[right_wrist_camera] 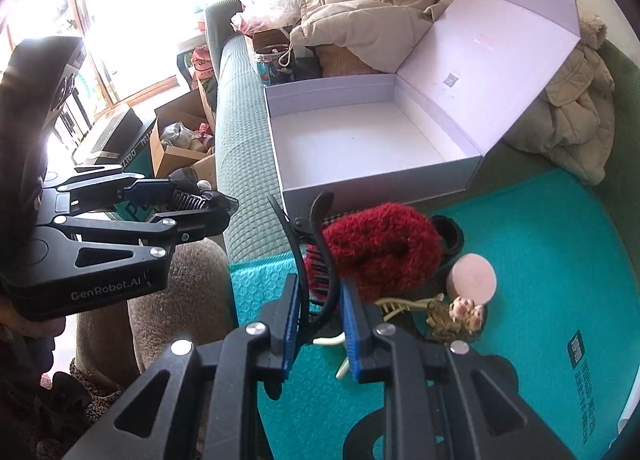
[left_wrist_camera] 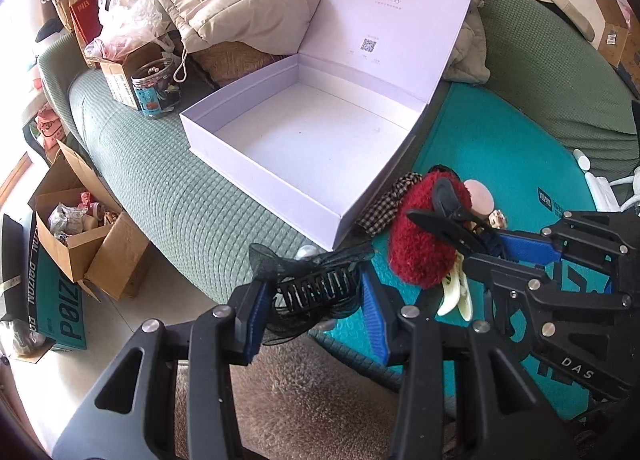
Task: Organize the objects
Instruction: 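Carry both black clips into the white box with both tools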
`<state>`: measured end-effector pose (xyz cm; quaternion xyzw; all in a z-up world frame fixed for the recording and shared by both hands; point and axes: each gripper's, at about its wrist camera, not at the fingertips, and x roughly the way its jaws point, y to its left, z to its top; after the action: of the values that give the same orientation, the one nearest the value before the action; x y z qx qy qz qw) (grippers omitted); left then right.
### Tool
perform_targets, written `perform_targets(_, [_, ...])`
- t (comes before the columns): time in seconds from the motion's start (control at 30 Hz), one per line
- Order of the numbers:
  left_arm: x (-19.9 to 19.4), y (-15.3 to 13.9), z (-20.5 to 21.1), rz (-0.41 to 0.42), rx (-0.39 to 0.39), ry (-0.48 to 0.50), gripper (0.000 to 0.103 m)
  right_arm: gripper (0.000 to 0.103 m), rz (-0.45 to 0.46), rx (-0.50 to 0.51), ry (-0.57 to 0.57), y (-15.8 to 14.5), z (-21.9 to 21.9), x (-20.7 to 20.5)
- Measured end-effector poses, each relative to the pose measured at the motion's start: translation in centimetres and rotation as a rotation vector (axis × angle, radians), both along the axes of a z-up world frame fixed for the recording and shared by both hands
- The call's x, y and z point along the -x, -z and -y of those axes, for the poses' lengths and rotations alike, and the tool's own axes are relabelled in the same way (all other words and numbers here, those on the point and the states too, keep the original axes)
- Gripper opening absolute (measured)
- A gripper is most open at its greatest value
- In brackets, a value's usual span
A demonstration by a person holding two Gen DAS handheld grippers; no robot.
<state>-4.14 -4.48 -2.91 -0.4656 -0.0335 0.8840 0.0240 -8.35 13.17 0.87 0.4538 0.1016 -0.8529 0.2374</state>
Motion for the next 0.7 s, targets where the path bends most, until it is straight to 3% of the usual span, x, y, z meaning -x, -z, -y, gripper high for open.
perform_targets(0.17, [2.2, -0.6, 0.4, -0.008, -0.002, 0.002, 0.040, 0.019, -0.017, 0.035, -0.027, -1.0, 0.2, 2.0])
perform_targets(0.7, [10.4, -1.4, 2.8, -0.045, 0.015, 0.017, 0.040, 0.019, -0.094, 0.003, -0.039, -1.9, 1.4, 9.1])
